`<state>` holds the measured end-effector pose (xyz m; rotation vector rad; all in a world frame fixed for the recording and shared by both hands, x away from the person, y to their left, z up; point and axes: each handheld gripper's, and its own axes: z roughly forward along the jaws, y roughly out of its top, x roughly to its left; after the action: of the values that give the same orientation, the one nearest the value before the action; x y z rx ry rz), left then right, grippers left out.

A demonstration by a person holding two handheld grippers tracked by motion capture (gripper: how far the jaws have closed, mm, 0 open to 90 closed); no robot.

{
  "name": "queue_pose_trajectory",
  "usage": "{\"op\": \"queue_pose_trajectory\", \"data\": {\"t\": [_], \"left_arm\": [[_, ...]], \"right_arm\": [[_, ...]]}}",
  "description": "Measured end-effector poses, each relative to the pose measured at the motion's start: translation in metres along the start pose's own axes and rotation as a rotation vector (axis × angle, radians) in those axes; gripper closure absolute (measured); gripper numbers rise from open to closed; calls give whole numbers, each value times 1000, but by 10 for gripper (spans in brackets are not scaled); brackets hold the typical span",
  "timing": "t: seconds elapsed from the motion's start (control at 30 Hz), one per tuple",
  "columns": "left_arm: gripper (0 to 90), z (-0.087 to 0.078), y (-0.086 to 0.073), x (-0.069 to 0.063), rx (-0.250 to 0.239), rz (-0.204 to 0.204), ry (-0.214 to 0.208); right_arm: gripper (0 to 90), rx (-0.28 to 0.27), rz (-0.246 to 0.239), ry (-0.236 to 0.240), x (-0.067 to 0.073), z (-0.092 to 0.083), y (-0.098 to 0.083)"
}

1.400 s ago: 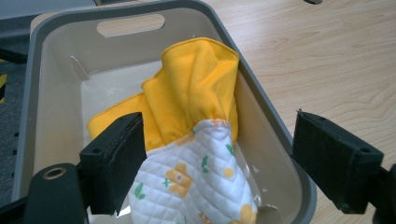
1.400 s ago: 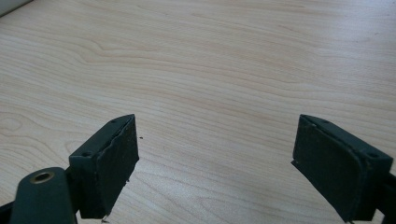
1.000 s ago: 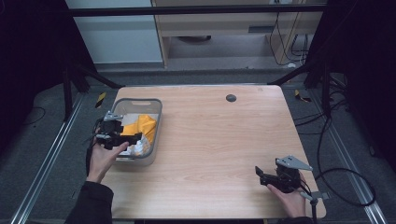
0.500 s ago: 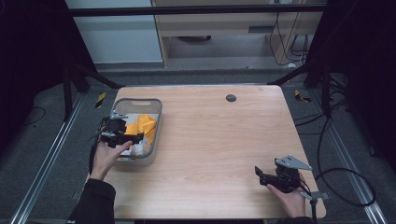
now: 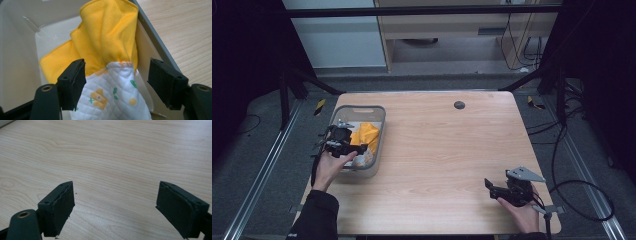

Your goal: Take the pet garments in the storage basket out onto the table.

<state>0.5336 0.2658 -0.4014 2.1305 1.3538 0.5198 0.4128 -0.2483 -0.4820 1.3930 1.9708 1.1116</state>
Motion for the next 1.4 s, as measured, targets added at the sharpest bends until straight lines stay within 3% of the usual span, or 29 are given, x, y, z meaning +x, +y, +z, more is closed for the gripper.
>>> {"op": "queue_pose_trajectory", "data": {"t": [0.37,0.83,0.97,1.13,1.4], "left_arm": [[410,11,-2,-3,55,13,-6],[607,22,-3,-6,125,21,-25],[696,24,-3,-6,144,3,-36],[764,24,-3,-4,147,3,-35],[788,18,-3,-3,123,-11,-24]], "right_arm": [[147,4,-6,3,0,1,0],[147,11,-7,8,1,1,0],[146,13,-13,9,1,1,0],[146,16,-13,9,2,2,0],[146,16,-14,9,2,1,0]]}}
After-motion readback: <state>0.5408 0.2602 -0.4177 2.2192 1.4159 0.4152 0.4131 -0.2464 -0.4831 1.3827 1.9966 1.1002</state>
